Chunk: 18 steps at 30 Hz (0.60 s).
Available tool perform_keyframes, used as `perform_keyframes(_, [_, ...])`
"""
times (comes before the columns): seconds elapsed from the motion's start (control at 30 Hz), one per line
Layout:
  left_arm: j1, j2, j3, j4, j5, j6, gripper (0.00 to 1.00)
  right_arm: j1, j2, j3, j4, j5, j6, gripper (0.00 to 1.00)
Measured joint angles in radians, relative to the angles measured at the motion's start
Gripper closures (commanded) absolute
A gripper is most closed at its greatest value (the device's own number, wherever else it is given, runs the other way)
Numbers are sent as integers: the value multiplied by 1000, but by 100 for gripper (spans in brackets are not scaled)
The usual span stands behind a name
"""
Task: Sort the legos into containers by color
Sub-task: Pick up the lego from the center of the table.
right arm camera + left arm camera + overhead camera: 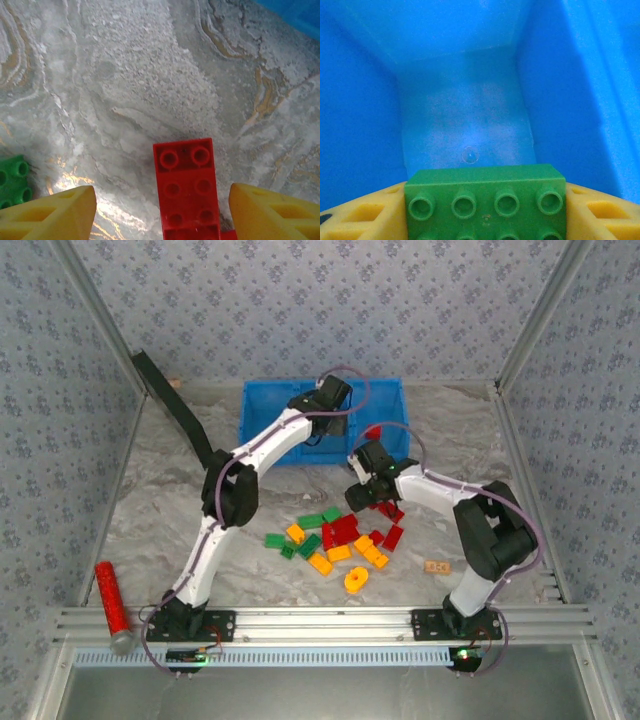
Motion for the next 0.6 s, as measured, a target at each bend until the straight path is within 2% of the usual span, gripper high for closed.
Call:
perform_keyframes(0.3, [9,73,49,-48,29,-6,42,0,75,51,-4,10,-18,30])
perform_keyframes(0.6, [21,88,49,-60,53,-26,30,-3,113,74,-45,15,-21,38])
